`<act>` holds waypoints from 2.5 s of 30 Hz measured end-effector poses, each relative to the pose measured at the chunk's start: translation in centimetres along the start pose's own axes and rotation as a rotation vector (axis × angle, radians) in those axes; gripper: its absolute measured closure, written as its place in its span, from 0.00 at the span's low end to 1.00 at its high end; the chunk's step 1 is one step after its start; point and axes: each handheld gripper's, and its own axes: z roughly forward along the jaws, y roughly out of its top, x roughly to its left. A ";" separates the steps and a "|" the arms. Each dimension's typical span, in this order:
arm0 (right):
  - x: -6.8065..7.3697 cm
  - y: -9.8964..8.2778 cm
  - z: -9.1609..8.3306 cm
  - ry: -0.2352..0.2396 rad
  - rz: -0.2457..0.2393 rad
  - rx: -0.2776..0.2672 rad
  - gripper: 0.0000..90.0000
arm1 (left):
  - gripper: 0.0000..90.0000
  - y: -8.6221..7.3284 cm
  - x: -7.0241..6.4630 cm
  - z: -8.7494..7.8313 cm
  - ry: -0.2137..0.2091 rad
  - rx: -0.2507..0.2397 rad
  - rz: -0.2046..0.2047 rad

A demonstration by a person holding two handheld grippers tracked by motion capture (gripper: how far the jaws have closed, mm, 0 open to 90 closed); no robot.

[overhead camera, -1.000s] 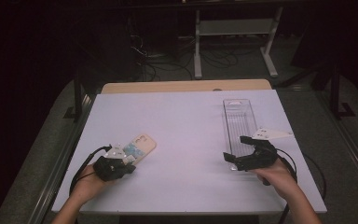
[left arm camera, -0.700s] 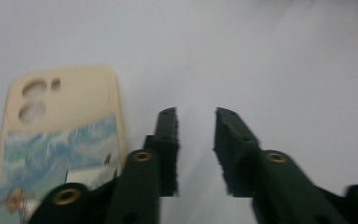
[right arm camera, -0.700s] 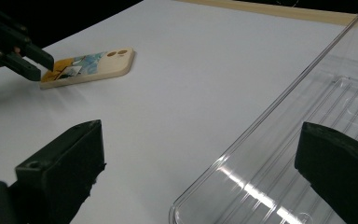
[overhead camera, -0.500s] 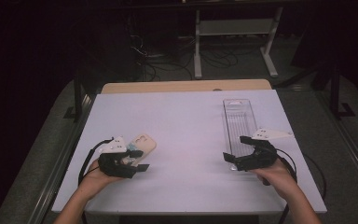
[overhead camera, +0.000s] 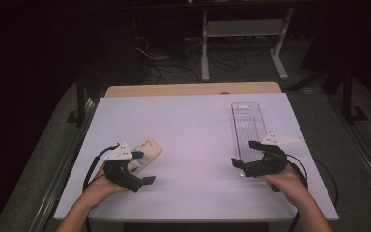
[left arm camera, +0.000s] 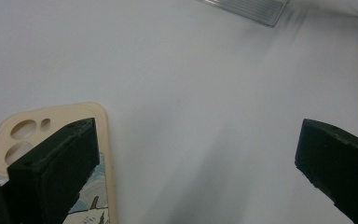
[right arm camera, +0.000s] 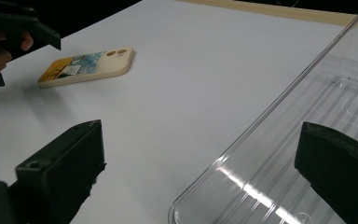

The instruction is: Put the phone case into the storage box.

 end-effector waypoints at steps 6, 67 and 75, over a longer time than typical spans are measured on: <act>0.0 0.0 0.0 -0.001 -0.001 0.000 0.01 | 0.00 0.0 0.1 -0.2 0.019 -0.003 -0.003; 0.0 0.0 0.0 0.007 -0.006 0.001 0.01 | 0.00 4.5 5.0 -1.4 0.200 -0.003 -0.082; 0.0 0.0 0.0 0.006 -0.008 0.001 0.01 | 0.00 4.1 5.9 -1.5 0.264 0.034 -0.133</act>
